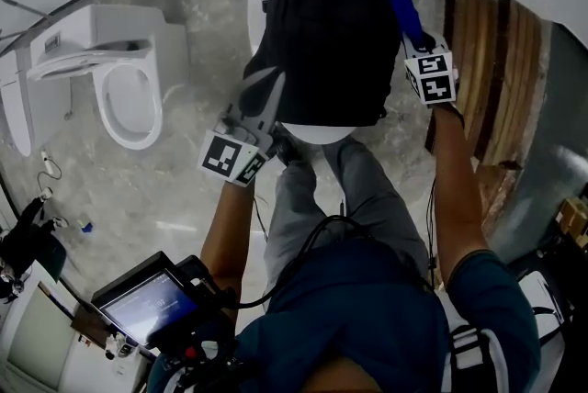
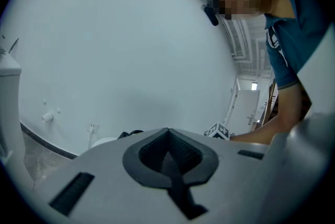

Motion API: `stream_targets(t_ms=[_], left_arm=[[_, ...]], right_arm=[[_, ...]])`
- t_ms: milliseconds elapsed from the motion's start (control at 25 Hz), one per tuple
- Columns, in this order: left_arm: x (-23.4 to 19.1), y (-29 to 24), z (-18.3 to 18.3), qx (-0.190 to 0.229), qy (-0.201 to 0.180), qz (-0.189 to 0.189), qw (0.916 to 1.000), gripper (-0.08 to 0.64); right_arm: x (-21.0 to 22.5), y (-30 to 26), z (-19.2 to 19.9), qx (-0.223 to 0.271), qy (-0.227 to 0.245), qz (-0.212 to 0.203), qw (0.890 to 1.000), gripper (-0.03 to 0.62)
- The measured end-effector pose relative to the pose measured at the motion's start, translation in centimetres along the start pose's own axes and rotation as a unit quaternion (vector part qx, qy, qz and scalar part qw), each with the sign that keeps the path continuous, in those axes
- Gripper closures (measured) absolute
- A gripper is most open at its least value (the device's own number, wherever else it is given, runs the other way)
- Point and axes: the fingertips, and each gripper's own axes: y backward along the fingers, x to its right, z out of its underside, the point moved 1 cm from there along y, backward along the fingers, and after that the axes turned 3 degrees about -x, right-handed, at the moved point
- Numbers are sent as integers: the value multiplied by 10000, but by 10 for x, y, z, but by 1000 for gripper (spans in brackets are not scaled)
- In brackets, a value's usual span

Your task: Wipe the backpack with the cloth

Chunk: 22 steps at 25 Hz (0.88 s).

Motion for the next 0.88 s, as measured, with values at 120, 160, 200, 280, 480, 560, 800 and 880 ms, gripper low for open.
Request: stream_targets(t_ms=[120,160,200,280,480,560,800,880], left_arm=[[4,-1,3,-39,-16,48,10000,558],[4,-2,3,-47,-15,58,10000,558],[5,-2,4,-50,-12,66,10000,558],[6,0,6,-48,-8,69,10000,558],[2,10,11,-22,32,-27,10000,558],[-2,14,11,10,56,-84,9999,558],[-21,36,12,93,118,-338,9993,558],[-26,44,10,149,150,-438,9988,558]], right_arm=[[-30,19,16,59,-57,-77,9999,546],[-40,26,19,74,-85,-112,9999,546],[-50,32,19,114,-100,-139,9998,546],[-69,43,9,314,-17,-123,9994,546],[-105,42,-50,932,469,58,9945,546],[-116,28,-79,1058,572,35,9927,546],[-182,-5,-168,1452,1242,-310,9811,546],[-211,-5,-183,1507,1751,-450,9719,546]])
